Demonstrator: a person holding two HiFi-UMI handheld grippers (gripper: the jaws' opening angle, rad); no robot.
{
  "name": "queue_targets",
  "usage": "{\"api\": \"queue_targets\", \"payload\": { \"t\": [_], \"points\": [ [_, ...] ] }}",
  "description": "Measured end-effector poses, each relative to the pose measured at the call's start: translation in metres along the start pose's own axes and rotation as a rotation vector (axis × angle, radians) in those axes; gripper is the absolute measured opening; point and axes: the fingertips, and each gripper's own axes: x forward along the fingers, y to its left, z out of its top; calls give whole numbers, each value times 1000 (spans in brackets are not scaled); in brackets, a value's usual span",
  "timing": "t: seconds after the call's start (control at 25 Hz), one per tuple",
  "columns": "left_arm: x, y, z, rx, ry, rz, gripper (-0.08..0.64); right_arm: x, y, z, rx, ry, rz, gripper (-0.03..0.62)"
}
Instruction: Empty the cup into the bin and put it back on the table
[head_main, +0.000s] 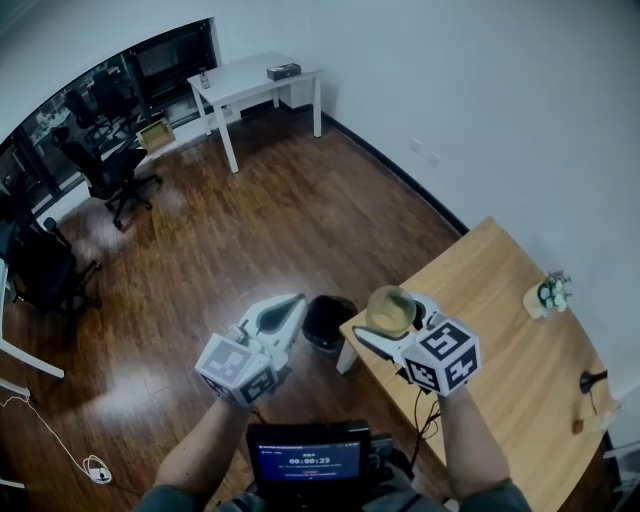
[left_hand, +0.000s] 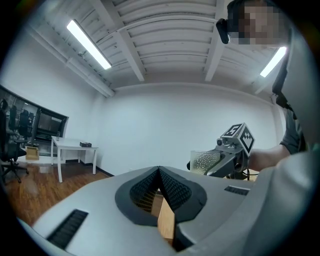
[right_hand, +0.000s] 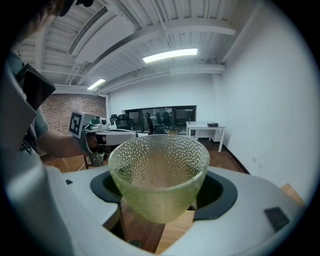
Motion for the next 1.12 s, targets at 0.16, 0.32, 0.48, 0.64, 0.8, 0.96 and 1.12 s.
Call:
{"api": "queue_targets", "payload": {
  "t": [0.16,0.32,0.48,0.64,0.8,0.96,1.12],
  "points": [
    [0,14,3,10,-17,-2,2,15,2,8,-18,9,11,394],
    [2,25,10,30,-34,20,2,27,0,16,-23,1,20,394],
    [2,32,21,51,-64,28,2,33,-2,24,-28,-1,20,394],
    [4,36,26,90,-102,25,2,38,-4,30,-43,6,29,394],
    [9,37,31,129,-117,32,2,43,-14,38,-52,0,35,394],
    [16,39,33,168,-143,41,2,52,-25,42,-56,-9,57,394],
    [26,46,42,239,-183,56,2,60,-39,48,-63,-14,79,394]
  ]
}}
